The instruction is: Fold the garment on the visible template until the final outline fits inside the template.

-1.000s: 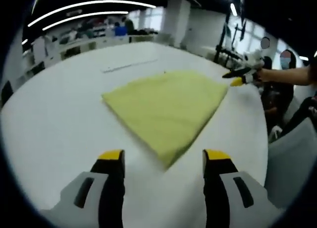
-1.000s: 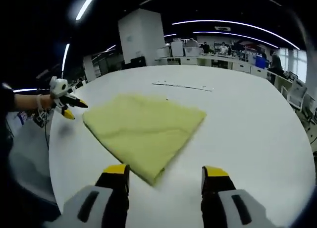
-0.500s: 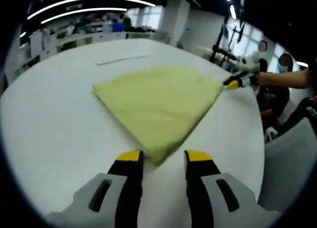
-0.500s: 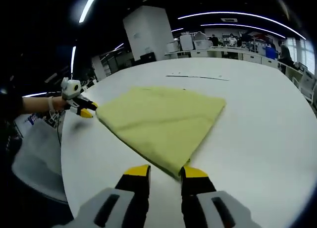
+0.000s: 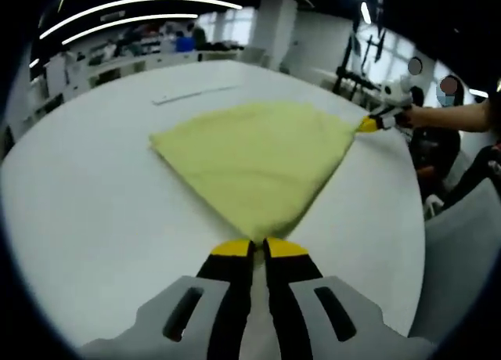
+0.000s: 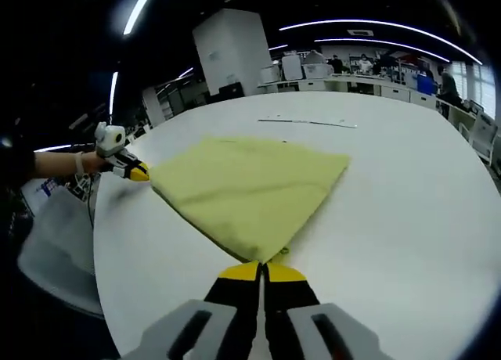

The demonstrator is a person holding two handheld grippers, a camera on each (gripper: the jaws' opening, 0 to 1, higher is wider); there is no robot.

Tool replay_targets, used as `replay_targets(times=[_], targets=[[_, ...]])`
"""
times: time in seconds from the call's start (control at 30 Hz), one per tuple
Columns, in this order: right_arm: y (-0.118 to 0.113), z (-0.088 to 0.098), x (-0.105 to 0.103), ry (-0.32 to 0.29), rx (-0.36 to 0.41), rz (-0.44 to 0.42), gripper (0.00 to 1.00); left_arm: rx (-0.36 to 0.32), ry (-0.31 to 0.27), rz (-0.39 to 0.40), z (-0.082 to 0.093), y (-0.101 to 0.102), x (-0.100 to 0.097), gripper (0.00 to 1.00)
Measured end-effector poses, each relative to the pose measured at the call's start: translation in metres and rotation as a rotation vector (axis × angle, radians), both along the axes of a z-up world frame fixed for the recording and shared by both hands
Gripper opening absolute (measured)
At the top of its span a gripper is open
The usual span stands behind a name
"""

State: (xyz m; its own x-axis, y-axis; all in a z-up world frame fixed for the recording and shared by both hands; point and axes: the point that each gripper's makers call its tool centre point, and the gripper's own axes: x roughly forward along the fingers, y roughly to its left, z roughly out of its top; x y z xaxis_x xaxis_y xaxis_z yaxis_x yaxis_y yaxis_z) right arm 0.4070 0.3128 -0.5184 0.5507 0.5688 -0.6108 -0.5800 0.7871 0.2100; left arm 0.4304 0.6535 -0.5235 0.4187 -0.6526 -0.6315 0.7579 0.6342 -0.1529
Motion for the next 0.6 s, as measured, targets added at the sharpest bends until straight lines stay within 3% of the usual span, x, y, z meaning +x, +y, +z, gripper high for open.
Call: replay_targets(times=[0.27,0.5,0.6], targets=[[-0.001,0.002,-0.012,0.046,0.036,0.013,0.00,-0.001,0.006,0.005,0.000,0.007,-0.006,0.00],[-0.004,-0.004,-0.034,0.084,0.039,0.025,0.00,-0.022,0.042,-0.004,-0.006,0.006,-0.034,0.00],[-0.006,-0.002,-0.046,0.089,0.044,0.025,0.00,-0.057,0.055,0.011,-0.001,0.004,-0.048,0.00]])
